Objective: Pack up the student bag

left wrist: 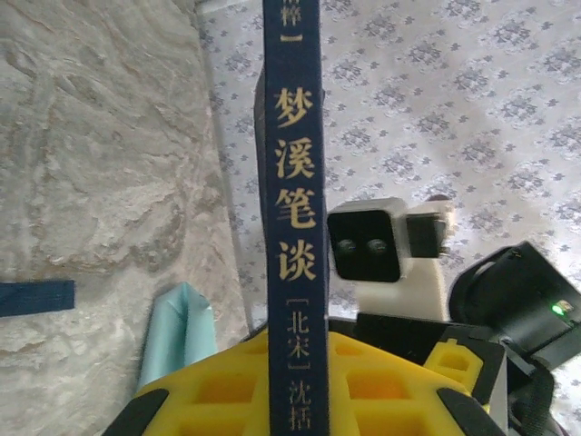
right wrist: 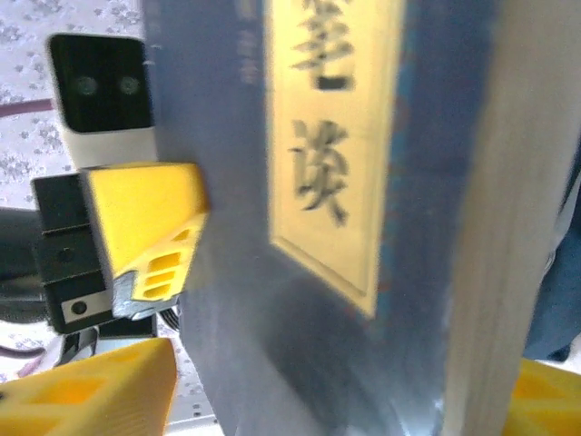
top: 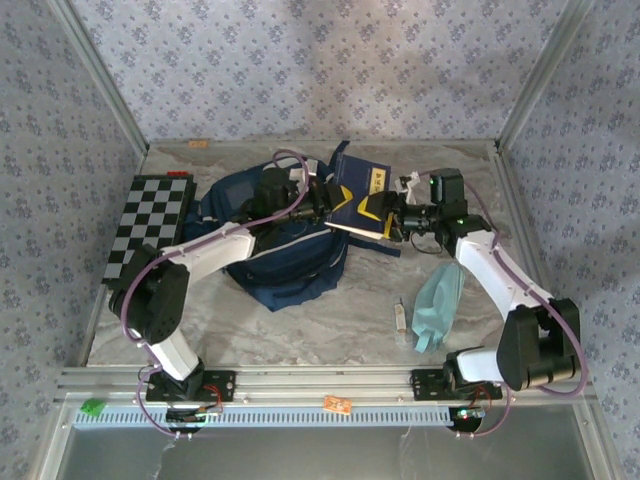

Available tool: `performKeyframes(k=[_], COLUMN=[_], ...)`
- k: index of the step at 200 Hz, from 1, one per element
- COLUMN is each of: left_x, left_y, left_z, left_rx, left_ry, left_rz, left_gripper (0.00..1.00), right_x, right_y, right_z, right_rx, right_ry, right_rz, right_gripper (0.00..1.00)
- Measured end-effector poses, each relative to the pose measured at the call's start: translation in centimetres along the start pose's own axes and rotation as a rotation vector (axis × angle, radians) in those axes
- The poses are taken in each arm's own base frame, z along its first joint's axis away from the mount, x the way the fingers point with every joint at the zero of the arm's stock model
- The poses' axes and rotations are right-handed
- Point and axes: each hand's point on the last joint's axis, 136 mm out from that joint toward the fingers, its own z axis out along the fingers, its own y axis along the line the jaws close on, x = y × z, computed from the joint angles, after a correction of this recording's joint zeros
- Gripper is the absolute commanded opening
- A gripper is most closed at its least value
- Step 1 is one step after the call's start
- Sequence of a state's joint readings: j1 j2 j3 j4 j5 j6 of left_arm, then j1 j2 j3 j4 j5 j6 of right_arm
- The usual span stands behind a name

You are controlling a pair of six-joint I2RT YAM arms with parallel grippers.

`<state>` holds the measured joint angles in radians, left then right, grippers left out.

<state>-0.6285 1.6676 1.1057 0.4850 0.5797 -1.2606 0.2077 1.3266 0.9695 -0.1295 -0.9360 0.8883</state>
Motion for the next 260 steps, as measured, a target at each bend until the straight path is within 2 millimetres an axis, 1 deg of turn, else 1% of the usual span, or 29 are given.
performKeyframes(k=[29,35,46,53,64,69,78,91,110,128,147,158,173,186,192,200,209,217,231,240,260], left_x=[-0.2,-0.2,-0.2,-0.1,0.5,0.7,1.2,1.8,2.9,4.8,6.8,7.9,9.1,9.6,9.5,9.2,8.8,8.7,8.4,8.2,7.8], left_y=[-0.5,-0.5,-0.3,0.0,0.6,0.9,1.8,3.3,5.1,5.9,7.6,9.0,11.4,13.5,14.5,15.5,16.4,17.0,17.4,17.5,16.7], left_z=[-0.8,-0.9,-1.0,-1.1,-1.2,-1.4,-2.0,-3.5,-5.6,-6.2,-6.1,-5.9,-5.7,-5.6,-5.6,-5.5,-5.3,-5.2,-5.2,-5.2,-5.2], left_rx=[-0.021,-0.026,-0.042,-0.059,-0.090,-0.108,-0.164,-0.280,-0.472,-0.596,-0.693,-0.746,-0.819,-0.888,-0.924,-0.969,-1.005,-1.028,-1.051,-1.057,-1.066], left_ry=[-0.024,-0.028,-0.033,-0.032,-0.014,-0.004,0.012,0.022,0.052,0.149,0.267,0.341,0.433,0.494,0.511,0.525,0.538,0.553,0.562,0.565,0.565], left_rz=[0.034,0.043,0.059,0.070,0.087,0.110,0.137,0.211,0.385,0.558,0.690,0.753,0.817,0.851,0.864,0.878,0.886,0.899,0.923,0.932,0.952], left_gripper=[0.00,0.02,0.11,0.18,0.33,0.37,0.41,0.47,0.49,0.49,0.48,0.48,0.48,0.48,0.47,0.43,0.35,0.24,0.11,0.00,0.00], right_x=[-0.4,-0.4,-0.3,-0.2,0.0,0.0,-0.3,-0.9,-1.3,-0.8,0.0,0.4,0.7,0.8,0.9,1.0,1.1,1.1,1.1,1.2,1.5], right_y=[0.6,0.6,0.6,0.6,0.3,0.2,-0.2,-0.8,-1.6,-2.3,-3.4,-4.1,-4.7,-5.0,-5.1,-5.3,-5.4,-5.6,-5.7,-5.8,-5.9], right_z=[-0.6,-0.6,-0.6,-0.7,-0.9,-1.1,-1.8,-3.4,-6.4,-8.5,-9.3,-9.5,-9.8,-9.9,-9.8,-9.8,-9.8,-9.7,-9.7,-9.7,-9.7], right_rx=[-0.012,-0.013,-0.012,-0.011,0.000,0.009,0.037,0.095,0.171,0.228,0.278,0.303,0.324,0.330,0.331,0.334,0.336,0.338,0.341,0.343,0.348], right_ry=[-0.027,-0.027,-0.023,-0.018,-0.014,-0.015,-0.031,-0.076,-0.151,-0.189,-0.180,-0.170,-0.163,-0.162,-0.160,-0.156,-0.154,-0.151,-0.148,-0.145,-0.134], right_rz=[0.004,0.003,0.003,0.003,0.010,0.012,0.017,0.022,0.018,0.013,0.026,0.036,0.045,0.047,0.047,0.045,0.045,0.045,0.046,0.045,0.045], right_gripper=[0.16,0.10,0.02,0.00,0.00,0.00,0.00,0.00,0.00,0.00,0.00,0.00,0.00,0.00,0.00,0.00,0.00,0.00,0.00,0.00,0.00])
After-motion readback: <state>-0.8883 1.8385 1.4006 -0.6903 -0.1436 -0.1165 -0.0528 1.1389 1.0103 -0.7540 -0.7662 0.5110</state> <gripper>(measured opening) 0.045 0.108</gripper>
